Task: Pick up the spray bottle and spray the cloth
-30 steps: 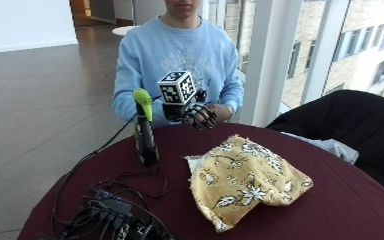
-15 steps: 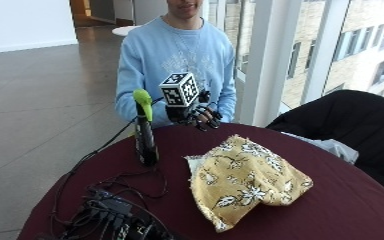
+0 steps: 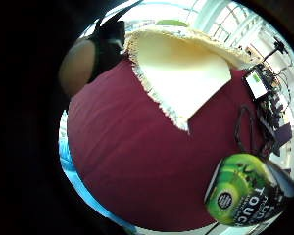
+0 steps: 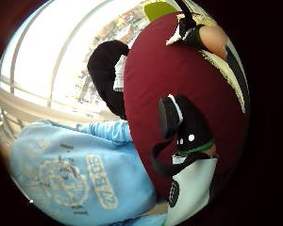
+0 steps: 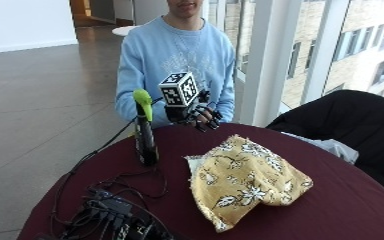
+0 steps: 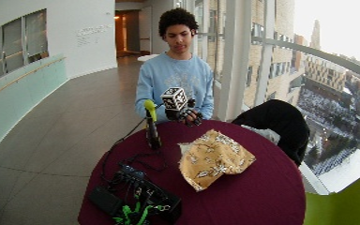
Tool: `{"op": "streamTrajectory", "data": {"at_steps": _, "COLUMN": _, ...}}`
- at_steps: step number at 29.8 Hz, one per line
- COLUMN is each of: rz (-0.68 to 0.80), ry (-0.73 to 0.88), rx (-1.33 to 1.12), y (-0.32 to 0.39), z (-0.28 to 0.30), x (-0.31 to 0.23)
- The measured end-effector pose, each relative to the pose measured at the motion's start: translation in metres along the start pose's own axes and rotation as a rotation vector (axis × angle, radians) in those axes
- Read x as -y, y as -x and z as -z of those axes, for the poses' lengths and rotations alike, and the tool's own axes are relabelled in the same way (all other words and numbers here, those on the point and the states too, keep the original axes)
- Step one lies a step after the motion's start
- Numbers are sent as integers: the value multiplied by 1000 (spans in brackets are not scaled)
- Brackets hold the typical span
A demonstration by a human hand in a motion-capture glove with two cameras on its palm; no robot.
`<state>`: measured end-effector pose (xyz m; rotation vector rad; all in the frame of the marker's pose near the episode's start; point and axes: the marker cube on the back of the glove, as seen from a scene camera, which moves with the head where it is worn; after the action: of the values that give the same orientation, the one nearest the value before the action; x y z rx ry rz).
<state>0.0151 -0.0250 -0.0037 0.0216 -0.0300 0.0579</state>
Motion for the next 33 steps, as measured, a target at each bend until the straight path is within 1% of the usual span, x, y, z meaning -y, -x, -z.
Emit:
{"op": "streamTrajectory", "data": {"at_steps": 7, "rz": 3, "ry": 3, "rx": -3, "y": -1, "z": 0, "x": 1}}
{"op": "streamTrajectory", "data": {"at_steps": 12, "rz": -1, "ry": 10, "rx": -4, "y": 0, "z": 1, "x": -11}}
{"op": "streamTrajectory", "data": {"at_steps": 18, "rz": -34, "ry": 16, "rx": -13, "y": 1, "z": 5, "x": -40}}
{"op": "streamTrajectory", "data": {"at_steps": 26, "rz": -72, "ry": -5, "rx": -11, "y": -3, "z": 19, "x": -94}}
{"op": "streamTrajectory", "data": {"at_steps": 30, "rz": -121, "ry": -46, "rx": 23, "y": -6, "z": 25, "x": -111}}
{"op": "streamTrajectory", "data": {"at_steps": 33, "rz": -192, "ry": -86, "rx": 94, "y": -13, "z": 33, "x": -126}}
